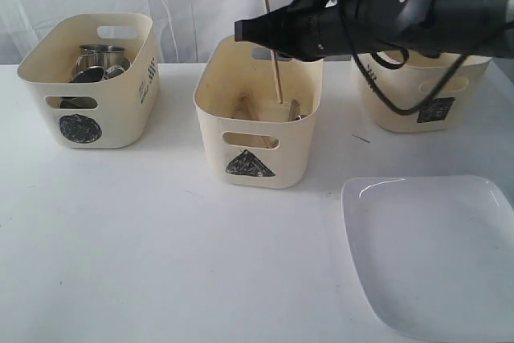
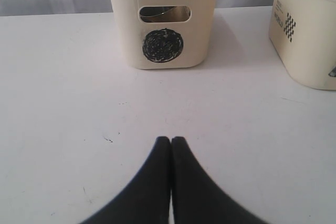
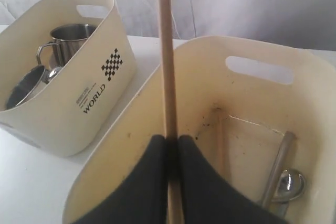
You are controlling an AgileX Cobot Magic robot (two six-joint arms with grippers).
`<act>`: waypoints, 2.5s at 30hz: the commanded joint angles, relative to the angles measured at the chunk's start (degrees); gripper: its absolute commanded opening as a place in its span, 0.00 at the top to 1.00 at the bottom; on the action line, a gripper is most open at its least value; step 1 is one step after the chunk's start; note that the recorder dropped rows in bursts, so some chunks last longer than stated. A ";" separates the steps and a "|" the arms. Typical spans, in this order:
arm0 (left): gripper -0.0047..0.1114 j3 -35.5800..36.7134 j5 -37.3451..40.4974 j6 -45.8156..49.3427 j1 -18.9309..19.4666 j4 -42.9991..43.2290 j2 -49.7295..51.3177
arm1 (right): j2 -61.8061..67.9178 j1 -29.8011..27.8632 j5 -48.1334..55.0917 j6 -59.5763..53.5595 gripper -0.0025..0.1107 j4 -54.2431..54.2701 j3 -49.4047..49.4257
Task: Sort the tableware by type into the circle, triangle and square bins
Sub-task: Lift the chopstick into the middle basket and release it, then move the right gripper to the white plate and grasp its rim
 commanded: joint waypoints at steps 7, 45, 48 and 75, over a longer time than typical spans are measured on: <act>0.96 0.22 -0.01 -0.23 0.03 -0.29 -0.26 | 6.62 -0.30 2.14 1.25 0.60 -1.72 -6.85; 0.96 0.22 -0.01 -0.23 0.03 -0.29 -0.26 | -16.41 9.59 33.94 21.25 0.46 -41.74 27.85; 0.96 0.22 -0.01 -0.23 0.03 -0.29 -0.26 | -13.20 12.36 34.36 28.44 0.47 -47.80 27.85; 0.96 0.22 -0.01 -0.23 0.03 -0.29 -0.26 | 3.24 20.59 40.05 52.95 0.58 -61.90 27.63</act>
